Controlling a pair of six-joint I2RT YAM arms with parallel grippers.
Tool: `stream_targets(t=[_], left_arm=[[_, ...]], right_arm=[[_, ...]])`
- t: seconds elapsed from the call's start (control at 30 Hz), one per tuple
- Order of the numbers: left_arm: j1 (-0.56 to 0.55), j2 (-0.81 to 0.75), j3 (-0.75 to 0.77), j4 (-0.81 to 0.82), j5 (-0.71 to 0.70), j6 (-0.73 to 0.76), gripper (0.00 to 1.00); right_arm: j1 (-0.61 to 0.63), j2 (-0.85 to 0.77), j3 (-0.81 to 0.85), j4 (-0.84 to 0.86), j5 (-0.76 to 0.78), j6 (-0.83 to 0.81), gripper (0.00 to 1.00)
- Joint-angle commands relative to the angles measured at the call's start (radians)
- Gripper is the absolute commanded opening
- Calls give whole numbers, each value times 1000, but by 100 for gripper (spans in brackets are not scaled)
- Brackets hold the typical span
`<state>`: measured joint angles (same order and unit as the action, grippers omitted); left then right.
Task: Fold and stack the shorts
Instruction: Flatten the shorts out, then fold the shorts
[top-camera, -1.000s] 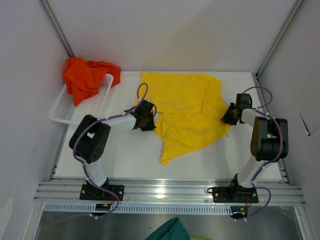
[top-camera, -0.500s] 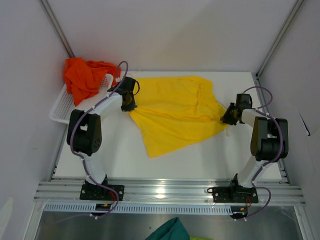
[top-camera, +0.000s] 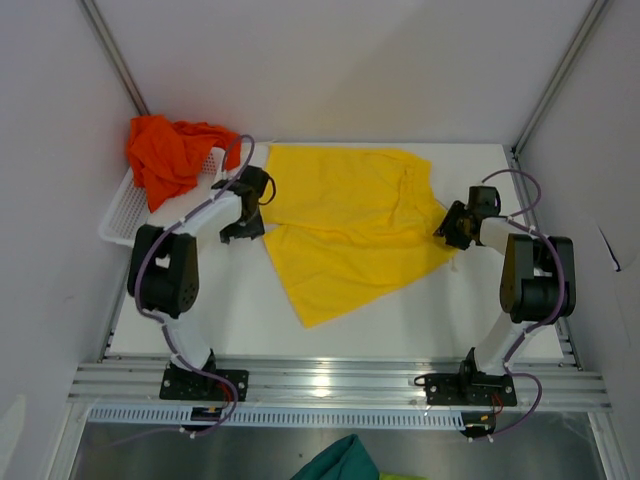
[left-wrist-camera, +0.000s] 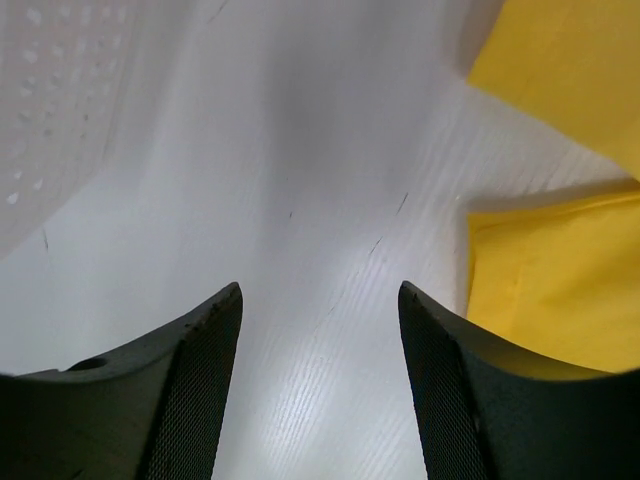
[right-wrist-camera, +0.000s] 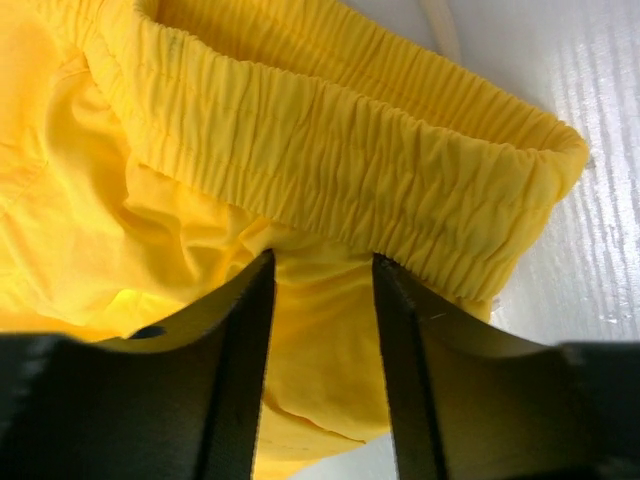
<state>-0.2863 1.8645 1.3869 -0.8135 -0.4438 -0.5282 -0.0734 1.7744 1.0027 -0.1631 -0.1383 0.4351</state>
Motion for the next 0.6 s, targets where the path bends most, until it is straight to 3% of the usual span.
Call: stream_targets(t=[0.0,0.13,0.3,0.4,0.57], left_arm=[[-36,-197,-98,9,3,-50,67],[-126,-390,-239,154,167,-79,68],[-318,-570,-376,212,183,-124,69],[-419,-652,-468,266,215,-118,70],[-604,-673,-578,263,151,-154,70]], right_arm=[[12,11,-36,-53,62,-25,50],[9,-44,-65,-29,60,-12,69],[-2,-167,-113,-13,66,-2,83],[-15,-262,-159,8,68,13,96],[-68,-392,-239,43,77,76,96]])
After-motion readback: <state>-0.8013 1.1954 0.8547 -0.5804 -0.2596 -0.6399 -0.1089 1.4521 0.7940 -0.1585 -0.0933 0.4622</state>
